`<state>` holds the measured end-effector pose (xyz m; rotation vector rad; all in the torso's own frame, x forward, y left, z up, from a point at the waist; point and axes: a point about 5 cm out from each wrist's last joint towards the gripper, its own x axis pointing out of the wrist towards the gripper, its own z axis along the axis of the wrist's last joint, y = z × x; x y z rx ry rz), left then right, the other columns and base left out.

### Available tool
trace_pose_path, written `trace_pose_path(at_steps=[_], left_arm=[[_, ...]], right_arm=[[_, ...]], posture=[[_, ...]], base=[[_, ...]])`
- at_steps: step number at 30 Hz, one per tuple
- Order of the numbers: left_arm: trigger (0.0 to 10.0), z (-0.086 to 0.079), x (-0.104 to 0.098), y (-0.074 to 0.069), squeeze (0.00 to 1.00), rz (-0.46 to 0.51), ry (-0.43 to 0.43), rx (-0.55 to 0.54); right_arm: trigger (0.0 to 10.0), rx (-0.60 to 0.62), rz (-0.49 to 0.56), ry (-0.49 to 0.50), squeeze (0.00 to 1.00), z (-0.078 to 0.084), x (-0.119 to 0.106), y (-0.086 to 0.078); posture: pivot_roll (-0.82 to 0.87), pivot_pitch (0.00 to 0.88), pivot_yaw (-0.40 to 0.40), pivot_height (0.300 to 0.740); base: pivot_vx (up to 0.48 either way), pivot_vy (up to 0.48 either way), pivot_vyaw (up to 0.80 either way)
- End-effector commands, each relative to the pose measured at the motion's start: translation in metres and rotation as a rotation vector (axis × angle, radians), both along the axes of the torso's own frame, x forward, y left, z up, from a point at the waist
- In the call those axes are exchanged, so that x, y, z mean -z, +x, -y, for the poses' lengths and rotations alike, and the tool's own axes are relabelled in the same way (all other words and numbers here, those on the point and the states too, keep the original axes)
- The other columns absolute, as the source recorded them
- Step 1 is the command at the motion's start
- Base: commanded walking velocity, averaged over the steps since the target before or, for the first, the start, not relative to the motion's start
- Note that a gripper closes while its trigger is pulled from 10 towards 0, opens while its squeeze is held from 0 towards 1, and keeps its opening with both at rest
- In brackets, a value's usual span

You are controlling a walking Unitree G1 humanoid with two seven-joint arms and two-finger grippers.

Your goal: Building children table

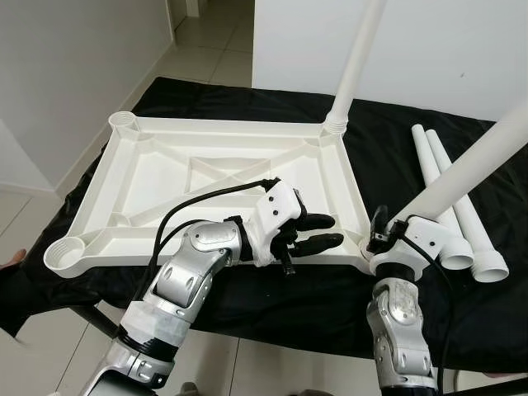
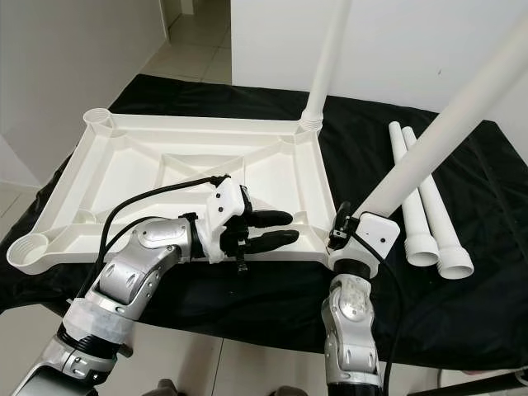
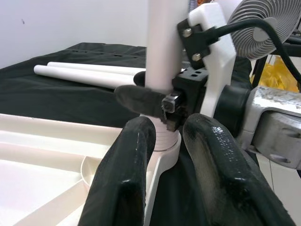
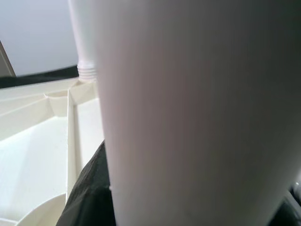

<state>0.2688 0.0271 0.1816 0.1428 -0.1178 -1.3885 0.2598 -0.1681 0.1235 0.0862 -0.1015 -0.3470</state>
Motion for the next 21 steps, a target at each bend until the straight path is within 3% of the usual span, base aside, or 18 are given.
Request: trace_pose_path(at_steps=[1, 19, 21], left_arm=[[10.0, -0.0003, 0.0000, 0.0000, 0.00, 0.005, -0.001, -0.052], [10.0, -0.0005, -0.0005, 0.0003, 0.00, 0.004, -0.001, -0.053], [10.0, -0.0004, -0.0007, 0.0006, 0.00, 0.004, -0.001, -0.052]], right_arm=[[10.0, 0.013, -0.183, 0.059, 0.00, -0.0039, 0.0298, -0.0026], [10.0, 0.021, -0.194, 0.057, 0.00, -0.0067, 0.0276, -0.0028], [10.0, 0.169, -0.192, 0.071, 0.00, -0.0002, 0.0288, -0.0096]], posture=[[0.03, 0.009, 0.001, 0.740], [0.03, 0.011, 0.003, 0.740], [0.03, 0.010, 0.004, 0.740]], base=[[0.000, 0.000, 0.00], [0.000, 0.000, 0.00], [0.000, 0.000, 0.00]])
